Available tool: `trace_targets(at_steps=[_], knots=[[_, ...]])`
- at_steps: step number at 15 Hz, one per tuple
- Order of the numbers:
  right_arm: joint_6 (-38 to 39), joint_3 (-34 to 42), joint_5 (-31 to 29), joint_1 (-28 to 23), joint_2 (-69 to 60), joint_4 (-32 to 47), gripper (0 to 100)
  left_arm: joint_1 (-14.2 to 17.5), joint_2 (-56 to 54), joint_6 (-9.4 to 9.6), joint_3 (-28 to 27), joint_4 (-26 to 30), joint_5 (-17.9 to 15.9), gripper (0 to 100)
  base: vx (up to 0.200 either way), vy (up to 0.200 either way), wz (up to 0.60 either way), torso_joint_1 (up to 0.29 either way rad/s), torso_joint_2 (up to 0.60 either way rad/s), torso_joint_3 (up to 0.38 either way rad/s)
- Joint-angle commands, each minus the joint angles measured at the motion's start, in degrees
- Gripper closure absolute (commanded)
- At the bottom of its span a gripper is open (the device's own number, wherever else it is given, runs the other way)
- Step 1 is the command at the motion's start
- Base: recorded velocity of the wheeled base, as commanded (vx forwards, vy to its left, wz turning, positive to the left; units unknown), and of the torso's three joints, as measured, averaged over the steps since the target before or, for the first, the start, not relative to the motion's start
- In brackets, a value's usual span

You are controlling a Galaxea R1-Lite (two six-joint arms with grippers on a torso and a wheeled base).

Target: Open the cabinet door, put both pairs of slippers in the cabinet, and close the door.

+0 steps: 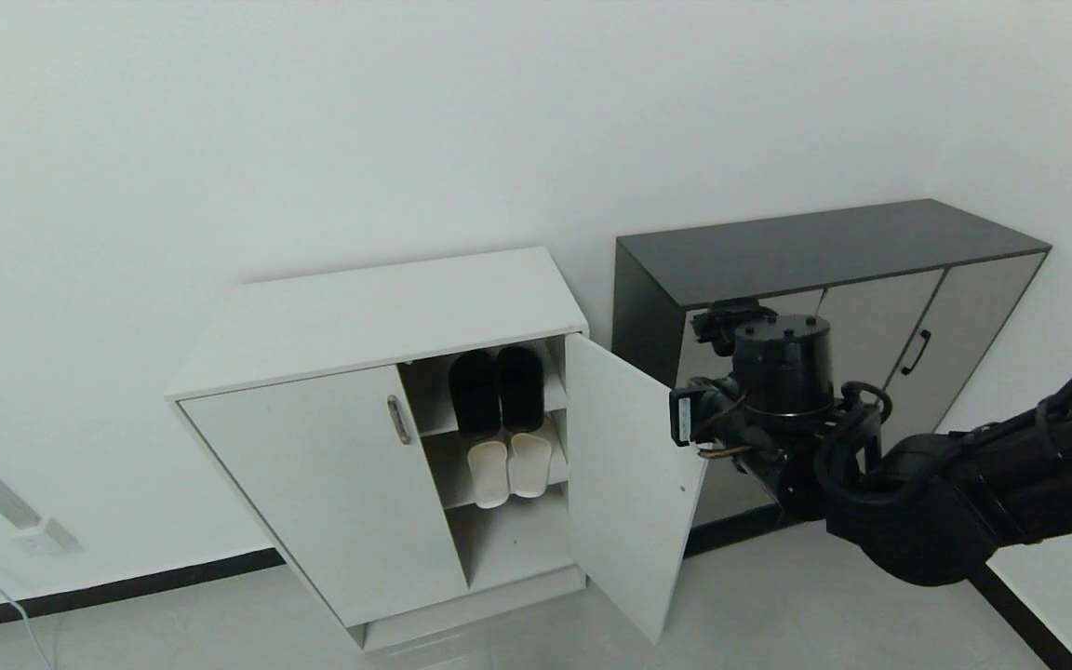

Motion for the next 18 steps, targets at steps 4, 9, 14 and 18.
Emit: trace_targets(at_steps=[4, 9, 14, 18], knots=[[0.19, -10.91, 5.70, -6.51, 7.77, 3.60, 100, 0.01, 0.07, -0.01, 0.01, 0.00, -0.02, 100, 0.000, 0.000, 0.00, 0.000, 0.00, 0.000], [0.28, -15.92, 8.61, -10.03, 13.92, 3.86, 100, 0.01, 0.07, -0.01, 0.01, 0.00, -0.02, 100, 0.000, 0.000, 0.00, 0.000, 0.00, 0.000], [0.45, -17.33, 9.57, -11.78, 17.35, 3.95, 100, 0.01, 0.07, -0.01, 0.01, 0.00, -0.02, 100, 0.000, 0.000, 0.00, 0.000, 0.00, 0.000], [0.98, -17.42, 9.66, -12.05, 18.76, 3.86, 100, 0.01, 0.07, -0.01, 0.01, 0.00, -0.02, 100, 0.000, 0.000, 0.00, 0.000, 0.00, 0.000]])
